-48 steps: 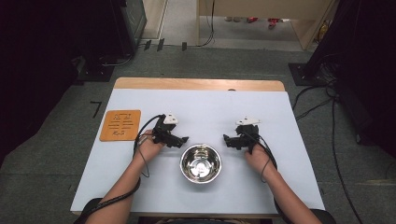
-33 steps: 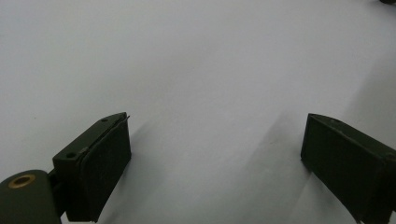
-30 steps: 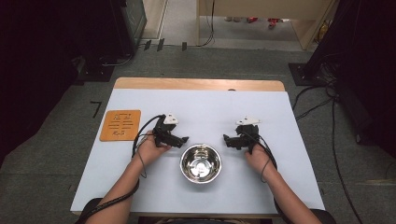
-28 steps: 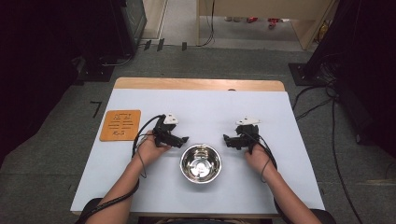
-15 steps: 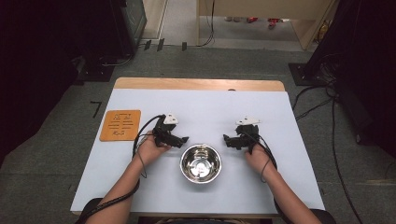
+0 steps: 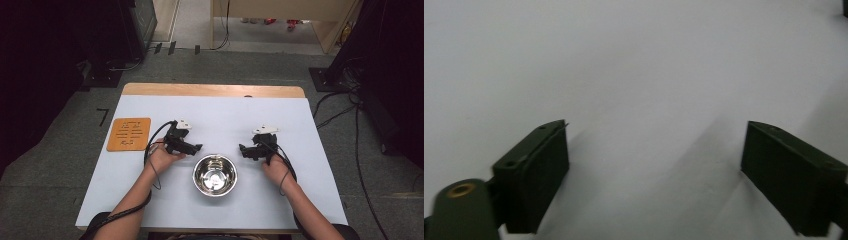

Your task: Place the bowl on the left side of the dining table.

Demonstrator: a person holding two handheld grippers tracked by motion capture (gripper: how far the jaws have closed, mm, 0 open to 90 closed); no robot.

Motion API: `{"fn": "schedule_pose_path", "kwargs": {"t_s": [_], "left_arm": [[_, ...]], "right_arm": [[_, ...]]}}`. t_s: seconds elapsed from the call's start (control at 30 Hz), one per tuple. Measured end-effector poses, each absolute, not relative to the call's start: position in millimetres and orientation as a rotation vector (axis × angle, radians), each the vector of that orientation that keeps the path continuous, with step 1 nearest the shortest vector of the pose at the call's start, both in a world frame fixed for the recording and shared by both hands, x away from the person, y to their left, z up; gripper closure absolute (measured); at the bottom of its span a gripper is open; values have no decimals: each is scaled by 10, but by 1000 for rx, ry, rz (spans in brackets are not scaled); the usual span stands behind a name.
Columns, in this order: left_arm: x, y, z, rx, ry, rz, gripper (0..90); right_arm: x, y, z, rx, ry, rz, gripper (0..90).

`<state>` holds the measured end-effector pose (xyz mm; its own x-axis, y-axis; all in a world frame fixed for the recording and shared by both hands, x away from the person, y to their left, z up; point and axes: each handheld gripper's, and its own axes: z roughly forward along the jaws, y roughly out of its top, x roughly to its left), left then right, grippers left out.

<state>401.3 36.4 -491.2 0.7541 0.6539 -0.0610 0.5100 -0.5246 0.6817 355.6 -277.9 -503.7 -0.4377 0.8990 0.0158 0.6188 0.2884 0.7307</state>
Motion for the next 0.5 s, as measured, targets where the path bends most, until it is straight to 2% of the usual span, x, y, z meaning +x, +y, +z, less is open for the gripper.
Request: {"fn": "schedule_pose_path", "kwargs": {"t_s": [0.27, 0.33, 0.5], "left_arm": [[4005, 330, -4876, 2250, 903, 260, 165], [3999, 330, -4861, 2240, 908, 250, 242], [4016, 351, -4816, 2218, 932, 218, 250]], "right_arm": [[3555, -2779, -5037, 1362, 2163, 953, 100], [3555, -2778, -5037, 1362, 2163, 953, 100], [3555, -2779, -5037, 1361, 2163, 952, 100]]}}
